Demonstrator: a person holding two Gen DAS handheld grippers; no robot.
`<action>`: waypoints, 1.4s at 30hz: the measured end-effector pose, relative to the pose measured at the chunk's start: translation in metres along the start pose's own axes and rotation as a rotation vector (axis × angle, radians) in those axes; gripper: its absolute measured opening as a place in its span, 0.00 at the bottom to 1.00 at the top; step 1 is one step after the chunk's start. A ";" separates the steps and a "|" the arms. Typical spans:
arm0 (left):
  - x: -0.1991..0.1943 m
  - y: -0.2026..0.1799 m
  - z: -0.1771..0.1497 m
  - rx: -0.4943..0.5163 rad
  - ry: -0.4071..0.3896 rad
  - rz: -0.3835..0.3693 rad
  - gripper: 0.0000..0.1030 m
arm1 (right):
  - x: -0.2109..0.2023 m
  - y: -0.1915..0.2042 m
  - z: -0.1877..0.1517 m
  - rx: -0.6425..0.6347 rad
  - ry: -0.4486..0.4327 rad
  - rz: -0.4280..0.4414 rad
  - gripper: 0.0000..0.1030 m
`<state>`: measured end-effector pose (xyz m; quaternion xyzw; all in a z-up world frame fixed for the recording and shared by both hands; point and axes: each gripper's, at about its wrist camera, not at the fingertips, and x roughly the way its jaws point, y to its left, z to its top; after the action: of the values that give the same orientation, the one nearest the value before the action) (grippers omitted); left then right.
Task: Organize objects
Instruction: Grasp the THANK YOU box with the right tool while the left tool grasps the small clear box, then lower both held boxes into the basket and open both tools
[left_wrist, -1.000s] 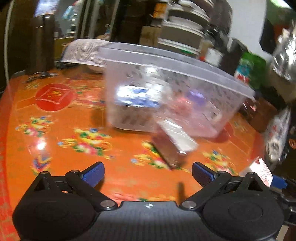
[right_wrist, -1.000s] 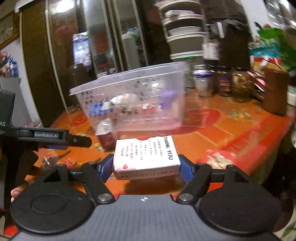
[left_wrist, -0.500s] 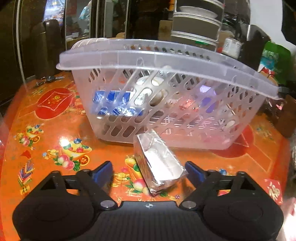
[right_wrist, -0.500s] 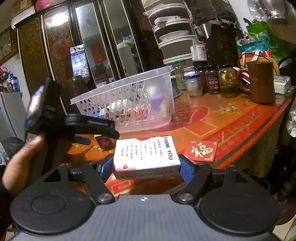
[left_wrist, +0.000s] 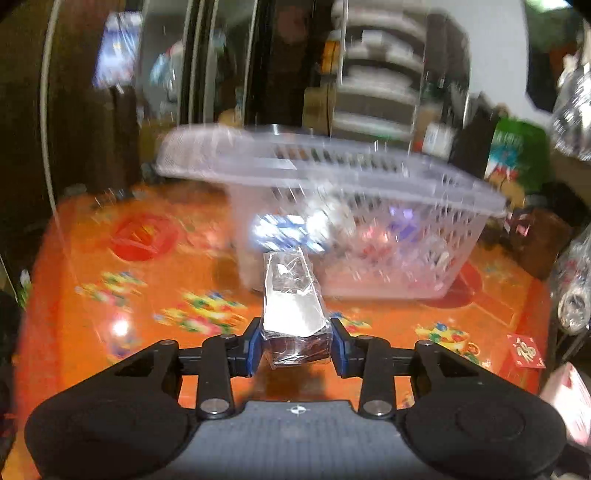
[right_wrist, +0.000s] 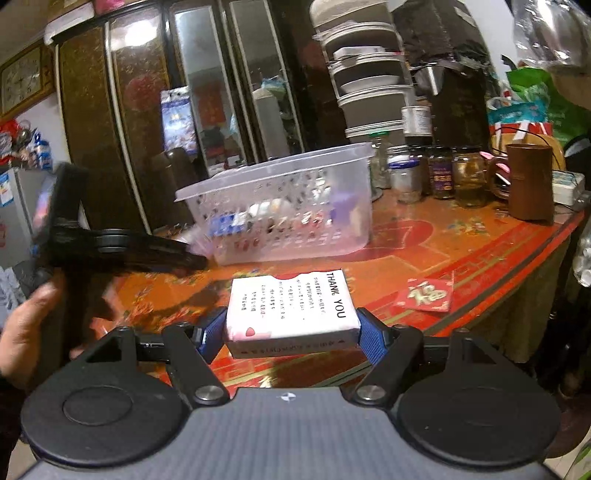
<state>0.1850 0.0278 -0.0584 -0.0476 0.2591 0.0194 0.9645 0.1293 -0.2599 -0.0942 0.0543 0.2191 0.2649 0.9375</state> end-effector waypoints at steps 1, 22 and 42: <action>-0.010 0.007 -0.005 -0.006 -0.038 -0.002 0.39 | 0.001 0.004 0.000 -0.007 0.001 0.000 0.73; -0.037 0.021 -0.013 -0.026 -0.183 -0.062 0.39 | 0.022 0.002 0.004 0.001 -0.054 0.036 0.73; -0.067 0.008 0.048 0.059 -0.087 -0.145 0.39 | 0.021 -0.010 0.094 -0.026 -0.067 0.081 0.73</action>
<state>0.1501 0.0396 0.0159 -0.0371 0.2131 -0.0561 0.9747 0.1916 -0.2562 -0.0204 0.0597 0.1818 0.3033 0.9335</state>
